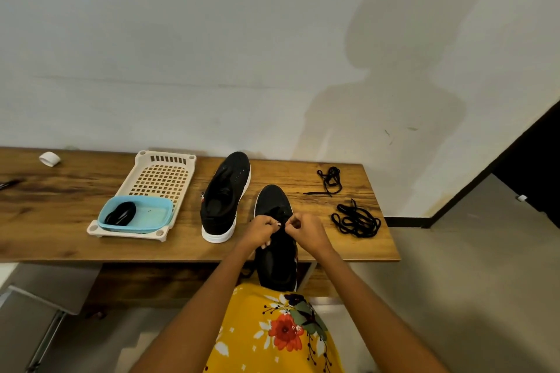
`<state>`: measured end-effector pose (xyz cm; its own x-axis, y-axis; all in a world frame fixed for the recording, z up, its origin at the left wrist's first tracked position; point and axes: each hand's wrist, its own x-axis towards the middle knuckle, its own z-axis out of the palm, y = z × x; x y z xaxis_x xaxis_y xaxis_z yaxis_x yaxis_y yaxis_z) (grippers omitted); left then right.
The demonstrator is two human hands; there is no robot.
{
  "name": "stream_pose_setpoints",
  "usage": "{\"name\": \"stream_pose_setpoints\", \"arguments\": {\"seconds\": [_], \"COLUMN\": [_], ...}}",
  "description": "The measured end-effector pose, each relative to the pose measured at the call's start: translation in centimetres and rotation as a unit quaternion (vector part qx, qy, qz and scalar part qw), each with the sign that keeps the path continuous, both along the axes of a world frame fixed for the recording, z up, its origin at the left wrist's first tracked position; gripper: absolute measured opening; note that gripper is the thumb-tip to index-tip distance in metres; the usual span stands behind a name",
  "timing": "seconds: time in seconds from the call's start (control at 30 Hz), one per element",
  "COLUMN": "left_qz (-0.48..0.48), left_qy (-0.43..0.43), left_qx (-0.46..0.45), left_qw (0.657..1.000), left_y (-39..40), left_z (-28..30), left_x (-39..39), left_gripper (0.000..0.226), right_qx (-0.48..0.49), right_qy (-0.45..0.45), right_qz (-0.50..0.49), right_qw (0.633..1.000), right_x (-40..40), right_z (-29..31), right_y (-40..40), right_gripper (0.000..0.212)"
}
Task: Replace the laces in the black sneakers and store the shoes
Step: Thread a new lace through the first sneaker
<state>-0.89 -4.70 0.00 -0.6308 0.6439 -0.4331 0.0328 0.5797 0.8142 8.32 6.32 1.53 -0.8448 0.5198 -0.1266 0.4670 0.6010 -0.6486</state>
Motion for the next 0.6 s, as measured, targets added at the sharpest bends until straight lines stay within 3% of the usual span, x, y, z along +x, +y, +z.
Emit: {"name": "stream_pose_setpoints", "arguments": {"seconds": [0.13, 0.6], "left_qz": [0.006, 0.025], "left_qy": [-0.02, -0.032], "left_qx": [0.007, 0.038], "left_qw": [1.0, 0.998], "left_y": [0.04, -0.15], "left_z": [-0.35, -0.7], "left_x": [-0.2, 0.09], "left_gripper": [0.015, 0.021], "right_qx": [0.021, 0.03], "right_qy": [-0.007, 0.021], "right_qz": [-0.017, 0.074], "right_qw": [1.0, 0.997], "right_x": [-0.14, 0.71], "right_z": [-0.46, -0.28], "right_y": [-0.4, 0.37], "right_gripper": [0.011, 0.007]}}
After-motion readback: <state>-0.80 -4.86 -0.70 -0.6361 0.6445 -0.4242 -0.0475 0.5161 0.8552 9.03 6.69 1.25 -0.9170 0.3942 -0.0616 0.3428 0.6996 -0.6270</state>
